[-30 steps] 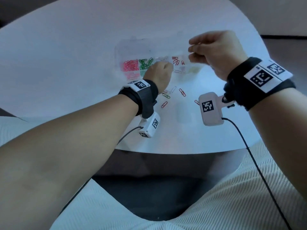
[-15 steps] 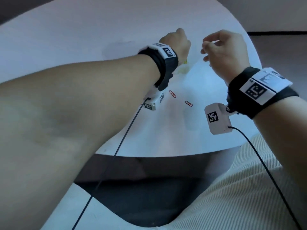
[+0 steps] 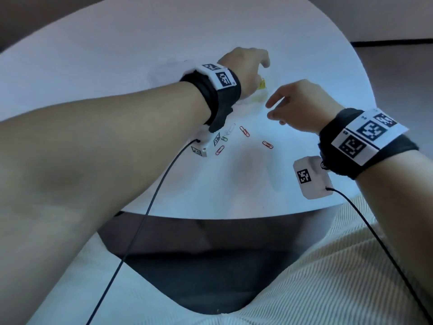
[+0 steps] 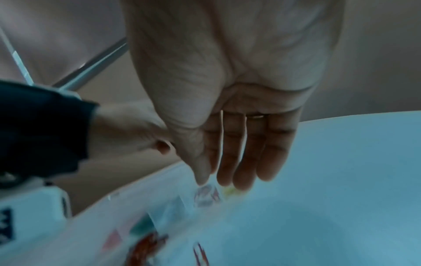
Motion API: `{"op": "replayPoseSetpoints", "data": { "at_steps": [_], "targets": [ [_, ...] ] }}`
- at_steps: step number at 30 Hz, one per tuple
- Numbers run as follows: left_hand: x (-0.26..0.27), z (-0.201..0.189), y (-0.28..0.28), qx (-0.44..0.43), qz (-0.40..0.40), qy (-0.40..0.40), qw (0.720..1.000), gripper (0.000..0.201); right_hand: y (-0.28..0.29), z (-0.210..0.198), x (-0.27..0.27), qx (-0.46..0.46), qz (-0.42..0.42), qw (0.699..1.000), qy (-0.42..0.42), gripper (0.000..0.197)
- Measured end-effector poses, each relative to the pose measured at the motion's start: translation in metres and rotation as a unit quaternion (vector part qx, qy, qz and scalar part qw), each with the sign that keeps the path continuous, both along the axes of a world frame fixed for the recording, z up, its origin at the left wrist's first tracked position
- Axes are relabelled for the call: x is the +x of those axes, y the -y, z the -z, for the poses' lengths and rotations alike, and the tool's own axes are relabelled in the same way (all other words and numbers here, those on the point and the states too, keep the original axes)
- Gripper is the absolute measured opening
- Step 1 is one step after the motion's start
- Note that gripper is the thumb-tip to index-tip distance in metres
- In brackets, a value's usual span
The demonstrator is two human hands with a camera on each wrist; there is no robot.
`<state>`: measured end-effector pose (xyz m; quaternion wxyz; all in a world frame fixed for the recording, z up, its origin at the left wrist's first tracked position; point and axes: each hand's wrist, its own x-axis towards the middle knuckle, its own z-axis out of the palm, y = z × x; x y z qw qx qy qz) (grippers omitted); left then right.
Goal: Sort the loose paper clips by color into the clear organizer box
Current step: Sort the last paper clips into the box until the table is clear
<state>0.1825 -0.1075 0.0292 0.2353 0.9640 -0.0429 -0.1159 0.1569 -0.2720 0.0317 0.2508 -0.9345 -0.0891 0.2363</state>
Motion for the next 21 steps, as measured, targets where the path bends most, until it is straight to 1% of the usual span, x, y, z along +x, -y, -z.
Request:
{"op": "replayPoseSetpoints", "data": {
  "at_steps": [2,3,6,8,10,12,15,21],
  "targets": [
    [-0.017,-0.005,-0.003,-0.014,0.004,0.021,1.0,0.027,-0.002,0.008,-0.004,-0.049,-0.03,0.998,-0.01,0.014],
    [-0.027,-0.005,-0.005,-0.017,0.003,0.019,1.0,0.025,-0.002,0.013,-0.007,-0.07,-0.044,0.996,-0.014,0.017],
    [-0.061,0.004,-0.011,-0.021,-0.022,-0.009,0.999,0.02,-0.005,0.033,-0.016,-0.122,-0.072,0.99,-0.028,0.022],
    [-0.084,0.016,-0.014,-0.031,-0.048,-0.043,0.997,0.016,-0.007,0.043,-0.023,-0.139,-0.07,0.987,-0.039,0.017],
    [-0.106,0.03,-0.017,-0.024,-0.057,-0.07,0.996,0.015,-0.01,0.049,-0.027,-0.145,-0.064,0.987,-0.038,0.015],
    [-0.125,0.046,-0.018,0.007,-0.029,-0.081,0.996,0.021,-0.012,0.05,-0.028,-0.143,-0.059,0.987,-0.032,0.015],
    [-0.139,0.067,-0.018,0.036,0.003,-0.062,0.997,0.03,-0.015,0.049,-0.029,-0.138,-0.057,0.988,-0.033,0.016],
    [-0.142,0.081,-0.02,0.061,0.035,-0.051,0.996,0.019,-0.024,0.055,-0.035,-0.121,-0.054,0.991,-0.027,0.02]
  ]
}}
